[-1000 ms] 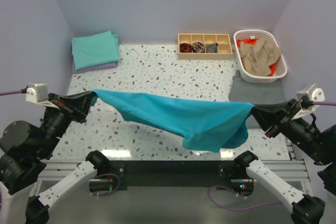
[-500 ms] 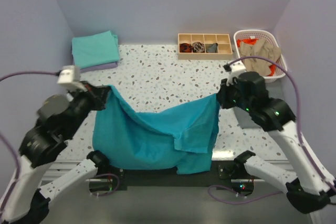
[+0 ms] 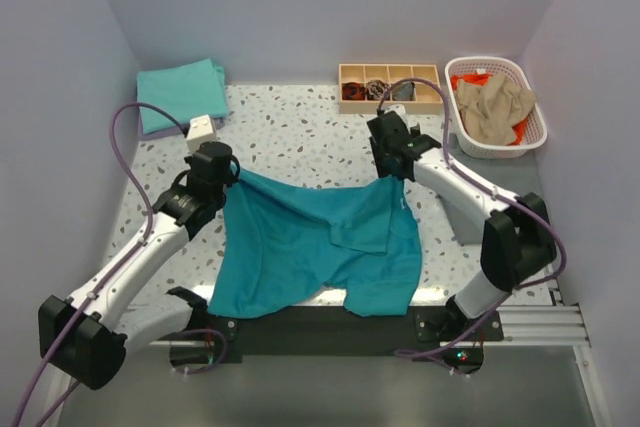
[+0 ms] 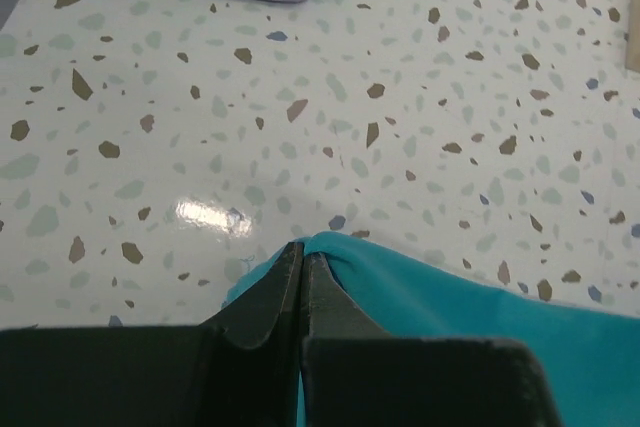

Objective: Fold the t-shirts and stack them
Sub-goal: Flatten the tshirt out

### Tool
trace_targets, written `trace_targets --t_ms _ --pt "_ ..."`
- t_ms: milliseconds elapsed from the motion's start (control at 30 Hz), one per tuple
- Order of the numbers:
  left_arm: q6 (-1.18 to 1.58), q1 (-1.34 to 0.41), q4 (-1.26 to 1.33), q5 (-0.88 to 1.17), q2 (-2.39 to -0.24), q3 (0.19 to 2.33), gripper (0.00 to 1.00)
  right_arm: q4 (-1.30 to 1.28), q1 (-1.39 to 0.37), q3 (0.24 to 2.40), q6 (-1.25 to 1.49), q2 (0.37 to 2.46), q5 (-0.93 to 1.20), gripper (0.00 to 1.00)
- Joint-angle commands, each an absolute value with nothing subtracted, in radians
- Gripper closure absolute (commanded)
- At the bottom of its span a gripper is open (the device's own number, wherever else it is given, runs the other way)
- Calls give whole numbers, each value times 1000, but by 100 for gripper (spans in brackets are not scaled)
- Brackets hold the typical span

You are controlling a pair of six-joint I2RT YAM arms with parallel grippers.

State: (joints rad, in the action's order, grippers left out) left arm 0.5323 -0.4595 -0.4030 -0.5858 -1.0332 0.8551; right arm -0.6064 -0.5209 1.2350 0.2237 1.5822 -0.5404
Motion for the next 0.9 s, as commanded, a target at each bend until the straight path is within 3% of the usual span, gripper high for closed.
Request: trace_targets --t_ms 0,100,233,367,600,667,800,867 --pt "462 -423 -139 -618 -1098 811 100 -569 -462 1380 216 1652 -706 19" --pt "405 -423 -66 -585 -1193 822 100 -566 -428 1356 198 1603 -600 13" --pt "373 -422 -95 -568 -1316 897 100 -678 -422 1330 241 1552 -204 16" --pt "365 -422 -144 -577 -1391 946 100 -623 -420 1154 410 1453 35 17" --pt "347 -420 -143 -551 -1361 922 100 -480 -420 830 624 1313 124 31" --pt "341 -420 -144 -545 -1355 914 100 -431 -420 790 660 1308 146 34" --pt "348 -420 -149 -531 -1342 910 100 -354 -422 715 695 1318 202 50" --pt "353 -420 -149 -525 -1341 905 100 -322 -422 706 707 1338 215 53"
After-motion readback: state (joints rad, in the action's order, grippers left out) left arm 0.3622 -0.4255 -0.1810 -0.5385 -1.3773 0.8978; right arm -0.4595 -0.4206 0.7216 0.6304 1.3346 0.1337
